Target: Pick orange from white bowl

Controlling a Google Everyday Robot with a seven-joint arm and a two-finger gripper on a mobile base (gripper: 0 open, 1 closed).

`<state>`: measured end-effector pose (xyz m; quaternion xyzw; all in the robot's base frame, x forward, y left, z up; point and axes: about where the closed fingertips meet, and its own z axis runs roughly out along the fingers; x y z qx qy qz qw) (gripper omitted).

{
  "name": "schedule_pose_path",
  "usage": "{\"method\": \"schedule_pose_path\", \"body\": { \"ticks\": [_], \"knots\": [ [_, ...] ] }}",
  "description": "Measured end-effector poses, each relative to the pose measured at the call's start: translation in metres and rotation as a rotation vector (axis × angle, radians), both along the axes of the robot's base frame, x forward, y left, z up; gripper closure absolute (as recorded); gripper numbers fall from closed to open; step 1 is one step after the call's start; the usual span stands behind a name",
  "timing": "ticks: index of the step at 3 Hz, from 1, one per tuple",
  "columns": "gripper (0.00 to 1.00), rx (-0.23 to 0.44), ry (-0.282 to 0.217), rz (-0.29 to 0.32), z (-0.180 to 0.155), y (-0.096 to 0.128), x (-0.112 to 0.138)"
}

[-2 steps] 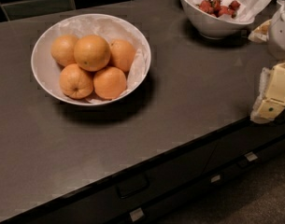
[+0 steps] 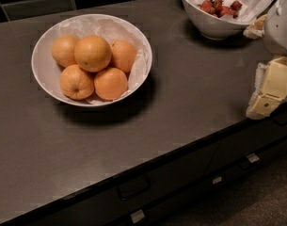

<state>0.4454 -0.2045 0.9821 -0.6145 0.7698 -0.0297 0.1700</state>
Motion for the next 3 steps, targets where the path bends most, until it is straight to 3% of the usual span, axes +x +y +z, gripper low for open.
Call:
{"method": "schedule_pose_path", "body": {
  "ticks": [2, 3],
  "knots": [
    [0.0, 0.016, -0.025, 0.155, 0.014, 0.059, 0.032],
    [0.0, 0.058, 0.016, 0.245, -0.001, 0.092, 0.053]
  ]
}}
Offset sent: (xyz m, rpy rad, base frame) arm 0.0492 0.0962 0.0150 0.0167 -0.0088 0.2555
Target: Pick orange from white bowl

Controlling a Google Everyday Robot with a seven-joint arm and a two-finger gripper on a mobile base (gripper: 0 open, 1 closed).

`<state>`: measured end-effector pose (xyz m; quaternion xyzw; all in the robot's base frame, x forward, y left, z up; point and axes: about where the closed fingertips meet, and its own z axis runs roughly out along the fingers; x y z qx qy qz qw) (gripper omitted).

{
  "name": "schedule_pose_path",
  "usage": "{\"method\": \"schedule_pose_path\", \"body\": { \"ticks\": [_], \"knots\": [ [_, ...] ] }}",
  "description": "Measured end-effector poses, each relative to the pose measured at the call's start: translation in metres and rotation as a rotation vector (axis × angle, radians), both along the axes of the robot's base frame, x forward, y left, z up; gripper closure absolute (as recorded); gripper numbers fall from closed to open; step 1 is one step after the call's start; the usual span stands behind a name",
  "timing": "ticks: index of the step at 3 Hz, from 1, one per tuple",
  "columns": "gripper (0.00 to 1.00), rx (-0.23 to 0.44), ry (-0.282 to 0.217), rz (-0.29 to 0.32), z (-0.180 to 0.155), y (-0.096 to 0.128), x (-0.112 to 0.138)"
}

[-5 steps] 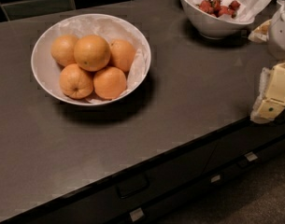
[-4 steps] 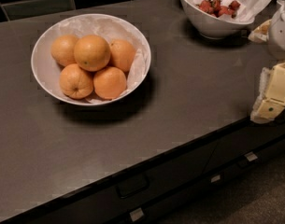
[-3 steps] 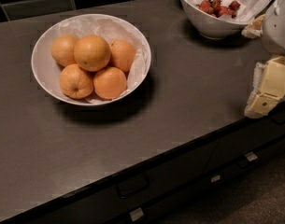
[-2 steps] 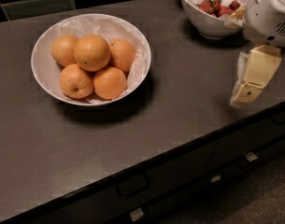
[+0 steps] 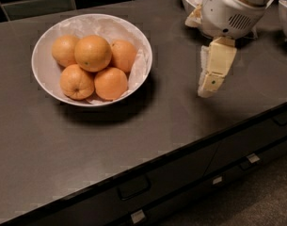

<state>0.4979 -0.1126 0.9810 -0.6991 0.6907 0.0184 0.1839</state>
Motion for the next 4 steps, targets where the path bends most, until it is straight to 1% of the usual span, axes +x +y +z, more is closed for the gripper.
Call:
{"method": "schedule_pose_path", "body": {
  "ticks": [1, 2, 3, 4],
  "knots": [
    [0.0, 0.0, 0.0, 0.001, 0.0, 0.0, 0.0],
    [0.0, 0.001, -0.007, 0.061, -0.001, 0.023, 0.011],
    [0.0, -0.011, -0.025, 0.139, 0.003, 0.056, 0.028],
    [0.0, -0.026, -0.028, 0.226, 0.002, 0.094, 0.043]
  ]
}}
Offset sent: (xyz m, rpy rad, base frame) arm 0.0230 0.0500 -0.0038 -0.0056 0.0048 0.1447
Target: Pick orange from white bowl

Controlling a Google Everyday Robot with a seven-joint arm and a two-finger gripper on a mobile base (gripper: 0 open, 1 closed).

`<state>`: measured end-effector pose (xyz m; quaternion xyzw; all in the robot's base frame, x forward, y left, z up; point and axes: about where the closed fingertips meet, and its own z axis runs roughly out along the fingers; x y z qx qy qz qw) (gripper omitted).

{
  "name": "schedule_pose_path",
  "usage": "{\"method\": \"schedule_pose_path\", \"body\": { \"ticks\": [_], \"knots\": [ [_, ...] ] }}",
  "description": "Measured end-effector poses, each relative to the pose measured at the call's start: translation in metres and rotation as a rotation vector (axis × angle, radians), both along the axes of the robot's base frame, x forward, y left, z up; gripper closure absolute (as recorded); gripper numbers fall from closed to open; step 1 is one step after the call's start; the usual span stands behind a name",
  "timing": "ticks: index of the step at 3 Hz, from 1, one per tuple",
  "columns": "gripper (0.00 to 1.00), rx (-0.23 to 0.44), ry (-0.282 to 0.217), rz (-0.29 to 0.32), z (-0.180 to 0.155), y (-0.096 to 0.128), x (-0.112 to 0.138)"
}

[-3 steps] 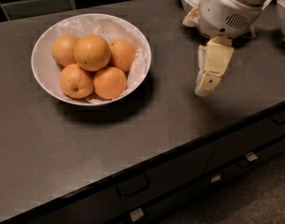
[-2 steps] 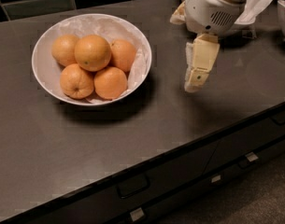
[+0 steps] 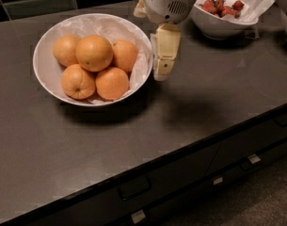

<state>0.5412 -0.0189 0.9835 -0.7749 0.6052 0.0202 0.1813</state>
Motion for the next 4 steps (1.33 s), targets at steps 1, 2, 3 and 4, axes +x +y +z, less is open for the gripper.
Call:
{"method": "schedule_pose_path", "body": {
  "ticks": [1, 2, 3, 4],
  "knots": [
    [0.0, 0.017, 0.004, 0.091, -0.005, 0.036, 0.005],
    [0.0, 0.019, 0.001, 0.091, -0.004, 0.037, 0.006],
    [0.0, 0.023, -0.008, 0.104, -0.003, 0.044, 0.008],
    [0.04, 0.02, -0.007, 0.153, -0.004, 0.063, 0.015]
  ]
}}
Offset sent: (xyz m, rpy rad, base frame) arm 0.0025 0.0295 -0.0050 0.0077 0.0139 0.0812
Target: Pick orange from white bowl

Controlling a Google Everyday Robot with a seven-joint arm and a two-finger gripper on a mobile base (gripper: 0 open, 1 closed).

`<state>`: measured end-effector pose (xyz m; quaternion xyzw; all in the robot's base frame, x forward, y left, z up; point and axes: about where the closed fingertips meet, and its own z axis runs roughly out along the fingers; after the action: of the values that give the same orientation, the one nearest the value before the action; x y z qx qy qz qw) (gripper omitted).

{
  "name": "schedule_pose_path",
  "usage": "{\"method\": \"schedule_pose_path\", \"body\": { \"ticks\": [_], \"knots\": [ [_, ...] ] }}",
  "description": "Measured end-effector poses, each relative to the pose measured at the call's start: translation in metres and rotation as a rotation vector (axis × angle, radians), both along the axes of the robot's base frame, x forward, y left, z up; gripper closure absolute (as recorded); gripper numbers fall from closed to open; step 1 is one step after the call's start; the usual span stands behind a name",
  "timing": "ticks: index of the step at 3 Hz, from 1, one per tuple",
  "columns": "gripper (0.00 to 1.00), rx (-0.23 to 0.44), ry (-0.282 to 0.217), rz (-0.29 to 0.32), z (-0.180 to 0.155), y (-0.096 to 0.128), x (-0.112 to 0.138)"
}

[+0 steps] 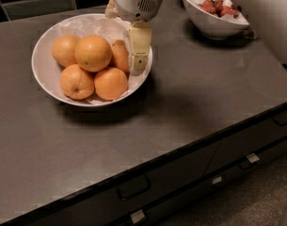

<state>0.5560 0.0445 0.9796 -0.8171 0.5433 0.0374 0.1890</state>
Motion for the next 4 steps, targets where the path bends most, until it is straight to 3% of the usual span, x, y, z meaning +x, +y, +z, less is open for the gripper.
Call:
{"method": "schedule_pose_path", "body": {
  "ticks": [1, 4],
  "knots": [
    [0.18, 0.001, 0.009, 0.033, -0.004, 0.014, 0.006],
    [0.18, 0.003, 0.02, 0.115, -0.01, 0.048, 0.018]
  ]
}}
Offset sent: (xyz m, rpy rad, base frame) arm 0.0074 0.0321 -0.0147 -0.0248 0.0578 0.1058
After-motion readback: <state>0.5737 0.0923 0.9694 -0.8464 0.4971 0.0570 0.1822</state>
